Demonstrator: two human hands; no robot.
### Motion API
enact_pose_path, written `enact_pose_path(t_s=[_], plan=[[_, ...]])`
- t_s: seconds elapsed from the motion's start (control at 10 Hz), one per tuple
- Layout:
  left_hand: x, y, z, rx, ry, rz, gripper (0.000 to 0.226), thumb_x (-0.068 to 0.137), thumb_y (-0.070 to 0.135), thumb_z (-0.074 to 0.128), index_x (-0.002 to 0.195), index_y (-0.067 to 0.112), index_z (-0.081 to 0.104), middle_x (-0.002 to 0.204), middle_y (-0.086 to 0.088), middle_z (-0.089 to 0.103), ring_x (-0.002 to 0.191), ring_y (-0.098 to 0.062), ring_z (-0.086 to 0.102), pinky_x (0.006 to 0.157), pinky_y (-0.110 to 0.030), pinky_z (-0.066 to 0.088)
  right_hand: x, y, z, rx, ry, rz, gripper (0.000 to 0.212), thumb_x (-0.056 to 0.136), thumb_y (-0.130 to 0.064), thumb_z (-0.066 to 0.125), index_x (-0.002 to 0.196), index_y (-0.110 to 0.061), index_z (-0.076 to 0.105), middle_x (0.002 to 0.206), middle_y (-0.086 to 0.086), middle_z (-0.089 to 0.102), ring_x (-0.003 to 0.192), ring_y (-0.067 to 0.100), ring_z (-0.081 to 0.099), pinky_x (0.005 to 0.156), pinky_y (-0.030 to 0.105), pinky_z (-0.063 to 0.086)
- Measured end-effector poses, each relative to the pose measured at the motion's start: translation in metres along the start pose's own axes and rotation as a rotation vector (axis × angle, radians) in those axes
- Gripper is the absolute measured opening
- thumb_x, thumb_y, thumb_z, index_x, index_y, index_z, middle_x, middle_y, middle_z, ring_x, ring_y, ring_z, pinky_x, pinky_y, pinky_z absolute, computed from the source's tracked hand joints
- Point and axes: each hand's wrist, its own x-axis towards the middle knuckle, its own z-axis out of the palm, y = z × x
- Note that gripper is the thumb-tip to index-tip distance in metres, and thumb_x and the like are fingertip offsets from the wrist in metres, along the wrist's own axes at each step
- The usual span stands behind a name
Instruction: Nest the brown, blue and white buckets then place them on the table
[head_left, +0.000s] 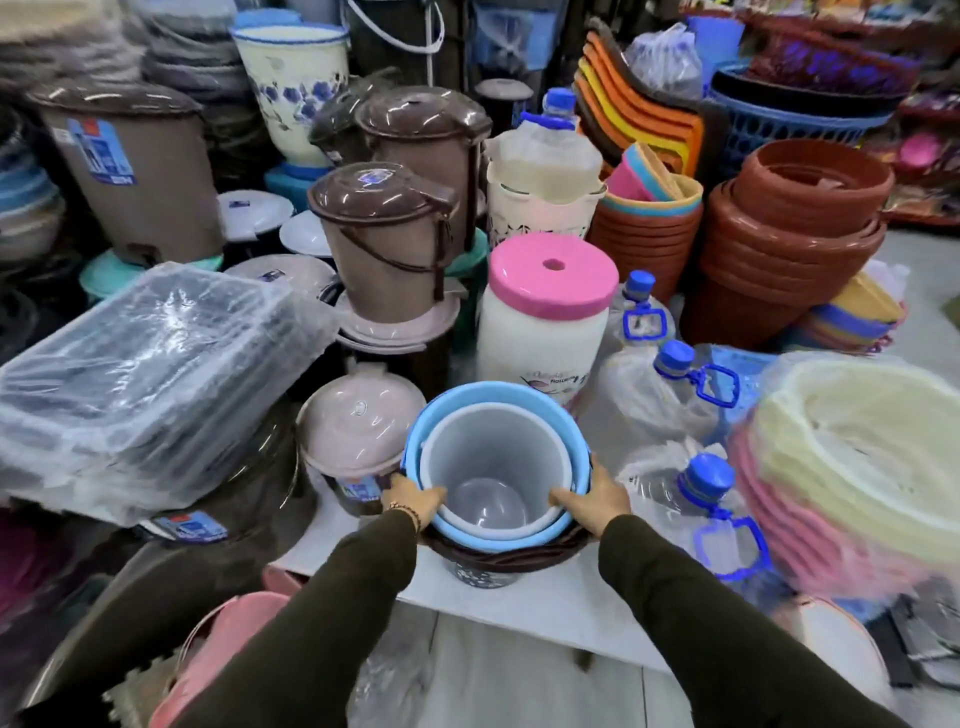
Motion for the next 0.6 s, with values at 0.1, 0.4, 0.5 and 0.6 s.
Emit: enact_pose_path(t_s=[0.1, 0.4, 0.5, 0.6], plan=[[0.009, -0.002, 0.008, 0.048, 0.011, -0.045, 0.078, 0.079, 0.031, 0.071, 0.141, 0.002, 0.035, 0.145, -0.027, 0.034, 0.134, -0.041, 0.039, 0.113, -0.042, 0.036, 0.009, 0.007, 0.009, 0.002, 0.021, 0.019, 0.082, 0.07, -0.029, 0.079, 0.143, -0.02, 0.042, 0.124, 0.015, 0.064, 0.112, 0.029, 0.058, 0.098, 0.033, 0.047], [0.015, -0.009, -0.007, 0.268, -0.036, 0.08, 0.092, 0.072, 0.063, 0.067, 0.147, 0.022, 0.032, 0.15, -0.017, 0.036, 0.139, -0.038, 0.034, 0.115, -0.048, 0.031, 0.003, 0.012, 0.0, -0.185, -0.01, -0.069, 0.077, 0.077, -0.043, 0.073, 0.14, -0.018, 0.037, 0.129, 0.016, 0.059, 0.118, 0.034, 0.055, 0.102, 0.043, 0.045], [0.008, 0.002, -0.016, 0.295, 0.048, 0.152, 0.093, 0.072, 0.064, 0.067, 0.146, 0.018, 0.033, 0.145, -0.018, 0.037, 0.135, -0.039, 0.038, 0.112, -0.049, 0.035, -0.001, 0.005, -0.016, -0.241, 0.005, -0.116, 0.071, 0.081, -0.052, 0.066, 0.136, -0.016, 0.042, 0.13, 0.017, 0.058, 0.118, 0.034, 0.056, 0.101, 0.041, 0.046], [0.0, 0.034, -0.026, 0.369, 0.205, 0.384, 0.08, 0.075, 0.056, 0.067, 0.141, 0.017, 0.042, 0.141, -0.016, 0.04, 0.131, -0.037, 0.039, 0.109, -0.047, 0.039, -0.003, -0.011, -0.042, -0.246, 0.065, -0.184, 0.078, 0.087, -0.054, 0.058, 0.145, -0.009, 0.033, 0.145, 0.018, 0.049, 0.131, 0.034, 0.049, 0.108, 0.043, 0.041]])
